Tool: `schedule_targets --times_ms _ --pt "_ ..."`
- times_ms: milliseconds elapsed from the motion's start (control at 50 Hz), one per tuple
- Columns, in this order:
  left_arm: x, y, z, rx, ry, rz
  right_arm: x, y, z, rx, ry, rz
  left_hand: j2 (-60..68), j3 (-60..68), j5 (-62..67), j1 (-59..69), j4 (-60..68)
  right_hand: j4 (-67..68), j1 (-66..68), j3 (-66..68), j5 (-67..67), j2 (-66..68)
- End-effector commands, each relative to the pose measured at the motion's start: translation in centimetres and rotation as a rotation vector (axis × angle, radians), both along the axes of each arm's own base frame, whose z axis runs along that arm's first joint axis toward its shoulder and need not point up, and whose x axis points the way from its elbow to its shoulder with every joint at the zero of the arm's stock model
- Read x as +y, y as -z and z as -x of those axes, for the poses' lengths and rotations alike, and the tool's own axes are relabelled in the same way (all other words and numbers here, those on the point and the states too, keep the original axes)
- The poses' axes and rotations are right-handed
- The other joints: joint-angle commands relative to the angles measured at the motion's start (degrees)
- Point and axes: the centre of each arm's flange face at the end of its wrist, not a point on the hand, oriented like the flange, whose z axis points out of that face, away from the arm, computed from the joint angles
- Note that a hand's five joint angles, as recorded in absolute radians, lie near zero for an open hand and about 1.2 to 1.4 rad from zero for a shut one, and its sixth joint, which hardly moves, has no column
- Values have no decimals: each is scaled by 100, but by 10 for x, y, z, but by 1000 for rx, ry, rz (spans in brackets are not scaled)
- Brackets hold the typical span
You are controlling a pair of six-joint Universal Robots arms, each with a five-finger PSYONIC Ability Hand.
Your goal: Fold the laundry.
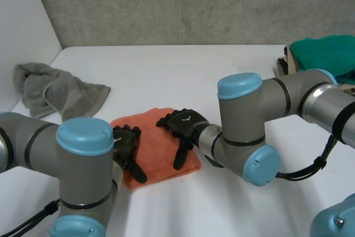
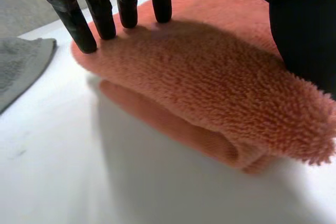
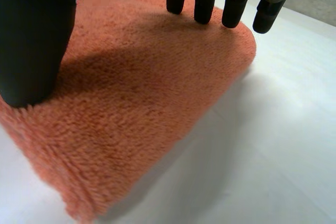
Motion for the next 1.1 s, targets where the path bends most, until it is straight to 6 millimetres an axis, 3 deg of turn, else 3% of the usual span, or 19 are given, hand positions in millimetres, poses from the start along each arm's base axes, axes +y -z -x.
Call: schedule_targets --times_ms 20,80,180,280,300,380,460,680,820,920,1100 --pt "-7 -36 -1 0 27 113 0 -35 5 45 -4 170 -68 -96 -206 -30 -42 -168 -263 -197 -237 -213" --pt "-13 -56 0 -1 40 180 3 -55 12 49 18 257 -140 -168 -278 -102 -115 -168 -263 -197 -237 -213" --pt "-21 -90 7 25 120 281 12 -66 21 21 54 372 -140 -168 -278 -102 -115 -168 -263 -197 -237 -213" --pt "-27 -118 21 80 325 357 45 -49 32 42 3 395 -140 -168 -278 -102 -115 -168 -263 -197 -237 -213" --pt "-29 -126 25 102 403 378 59 -40 33 56 -25 389 -140 -168 -278 -102 -115 -168 -263 -197 -237 -213" --pt "-30 -138 33 158 588 374 83 -17 35 55 -70 389 -140 -168 -278 -102 -115 -168 -263 -197 -237 -213" --pt "-21 -149 39 198 733 320 89 -3 30 12 -84 433 -140 -168 -278 -102 -115 -168 -263 -197 -237 -213" --pt "-18 -144 52 210 796 244 75 36 11 14 -99 523 -140 -168 -278 -102 -115 -168 -263 -197 -237 -213" --pt "-14 -144 54 213 807 245 68 33 3 -21 -98 583 -140 -168 -278 -102 -115 -168 -263 -197 -237 -213" --pt "-14 -145 55 218 808 244 65 30 1 -44 -89 606 -140 -168 -278 -102 -115 932 838 903 863 887" --pt "-14 -143 55 217 806 238 59 25 -6 -71 -87 623 -136 -164 -273 -98 -110 1268 1174 1240 1200 1224"
